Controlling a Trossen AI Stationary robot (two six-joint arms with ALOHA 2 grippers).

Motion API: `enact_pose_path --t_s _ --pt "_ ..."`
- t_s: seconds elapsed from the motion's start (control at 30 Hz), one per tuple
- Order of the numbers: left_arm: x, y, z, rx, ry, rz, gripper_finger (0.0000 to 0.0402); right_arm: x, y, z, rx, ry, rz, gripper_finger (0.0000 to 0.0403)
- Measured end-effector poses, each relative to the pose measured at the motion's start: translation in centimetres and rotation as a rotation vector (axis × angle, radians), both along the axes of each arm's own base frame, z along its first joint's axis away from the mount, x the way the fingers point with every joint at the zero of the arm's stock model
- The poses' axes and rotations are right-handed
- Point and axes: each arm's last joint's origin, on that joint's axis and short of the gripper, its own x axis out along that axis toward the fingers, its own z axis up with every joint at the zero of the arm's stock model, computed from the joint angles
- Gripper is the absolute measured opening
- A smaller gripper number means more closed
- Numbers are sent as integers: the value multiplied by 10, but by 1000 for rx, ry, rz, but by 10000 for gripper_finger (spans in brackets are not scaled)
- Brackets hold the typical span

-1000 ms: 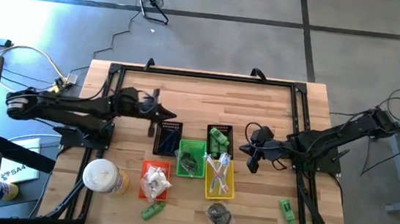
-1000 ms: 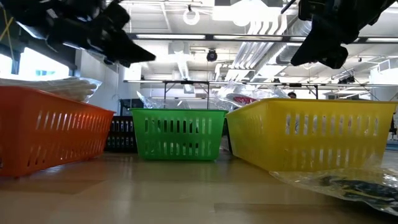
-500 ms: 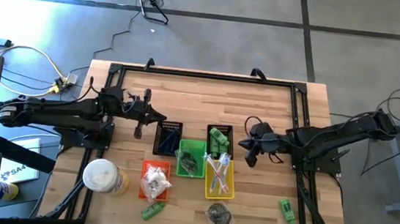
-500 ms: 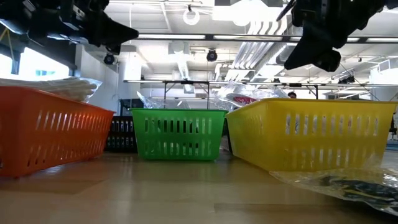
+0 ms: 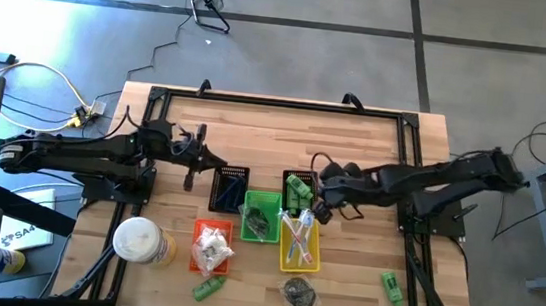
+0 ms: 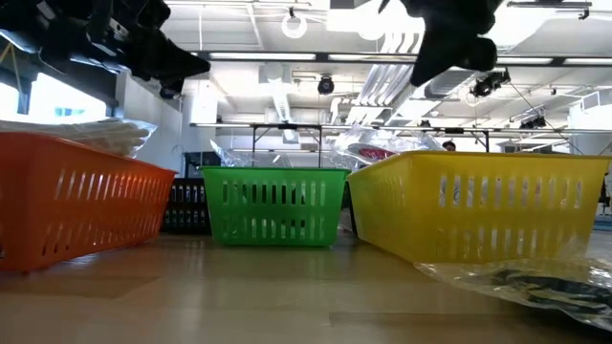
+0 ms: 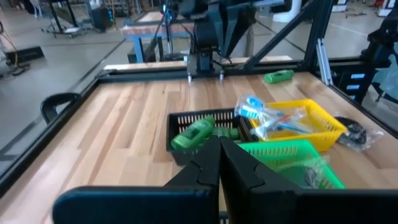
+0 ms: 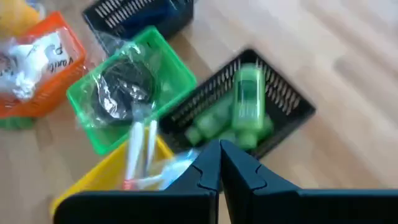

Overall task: Pick & Place Travel size toiletries
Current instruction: Put the green shampoo into the right black bin

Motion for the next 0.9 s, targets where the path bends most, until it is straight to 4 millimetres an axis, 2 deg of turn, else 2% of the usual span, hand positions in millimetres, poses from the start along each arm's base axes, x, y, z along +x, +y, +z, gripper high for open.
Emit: enact_pose_path --t_s 0.2,0.47,0.63,0.9 --pt "-1 0 -4 -7 44 -1 0 9 5 -1 155 262 -98 3" --pt "-1 0 -5 -7 50 -2 0 -2 24 -20 397 566 -235 3" --pt "-1 0 -6 -8 58 -2 0 -16 43 -22 410 675 -303 3" --pt "-1 0 -6 -10 66 -2 0 -38 78 -21 462 759 -551 3"
